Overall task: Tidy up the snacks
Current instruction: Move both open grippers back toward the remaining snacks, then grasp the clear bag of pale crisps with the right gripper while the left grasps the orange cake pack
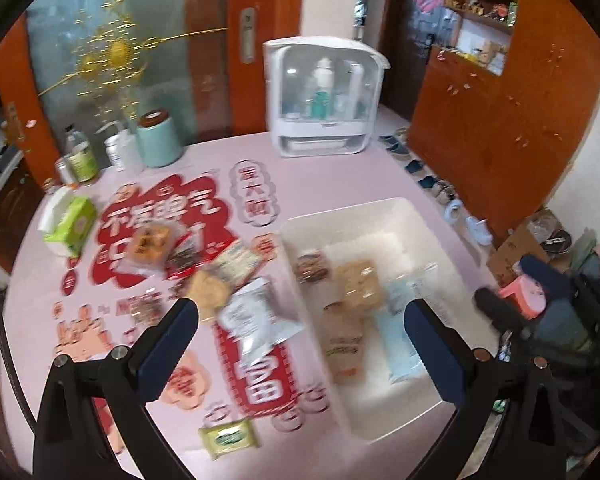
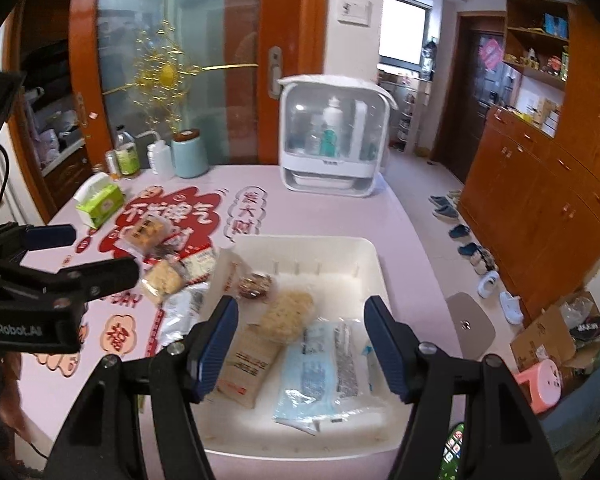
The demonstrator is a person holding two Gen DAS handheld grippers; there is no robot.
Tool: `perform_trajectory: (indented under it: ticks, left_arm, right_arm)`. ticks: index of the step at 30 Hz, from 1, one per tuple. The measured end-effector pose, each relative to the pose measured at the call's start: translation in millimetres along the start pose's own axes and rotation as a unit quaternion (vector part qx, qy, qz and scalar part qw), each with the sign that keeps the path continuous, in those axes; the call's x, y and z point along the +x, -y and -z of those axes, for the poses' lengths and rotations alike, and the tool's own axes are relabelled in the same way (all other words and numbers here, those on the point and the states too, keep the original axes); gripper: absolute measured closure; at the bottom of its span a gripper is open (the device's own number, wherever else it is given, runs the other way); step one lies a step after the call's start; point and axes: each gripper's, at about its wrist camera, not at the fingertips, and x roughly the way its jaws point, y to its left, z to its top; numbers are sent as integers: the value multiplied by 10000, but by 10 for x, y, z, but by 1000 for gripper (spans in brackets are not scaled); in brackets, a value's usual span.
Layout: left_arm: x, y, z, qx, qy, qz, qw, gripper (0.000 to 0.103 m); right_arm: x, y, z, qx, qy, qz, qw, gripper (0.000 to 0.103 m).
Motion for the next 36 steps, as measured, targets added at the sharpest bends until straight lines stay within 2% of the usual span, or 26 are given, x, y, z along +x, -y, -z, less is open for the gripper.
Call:
perform_trajectory:
  ticks: [8,14,19,23,26,31,34,36]
  left_arm:
    - [-574,-816,15,-167,189,-1030,9944,1]
    - [-897,-1558,-160,-228,355,-1486,9880,1]
    - [-866,-2053,-495,-73,467,-1606,9859,1]
    - [-519,-2349,-757,95,348,-1363,9900,1]
    - [3,-2488,-893,355,124,-1027,9940,1]
    - [1017,-2597,-904,1015,-411,-613,9921,1]
    - [1555,-2633,-862,1178,-782,-179,9898,1]
    - [1830,-2625,-823,1315,-914,-34,9871,1]
  right_arm:
    - [44,-355,-340,-152,79,-557,9983,37]
    - [191,-831,-663,-319,-55,-911,9953,37]
    - [420,-1188,-1022,-301,-219,-973,9946,37]
    - [836,-1386,-1285,60,-689,-1149,9910,37]
    - [1284,-1515,-1330,391,-1222,-1241,9839,37]
    - [2026,-1708,-1164,735,-1907,-1018,9736,37]
    - [2411,-1784,-939,914,-2277,-875,9655,37]
    - [2616,-1839,-787,1033,-2511,-835,9588,37]
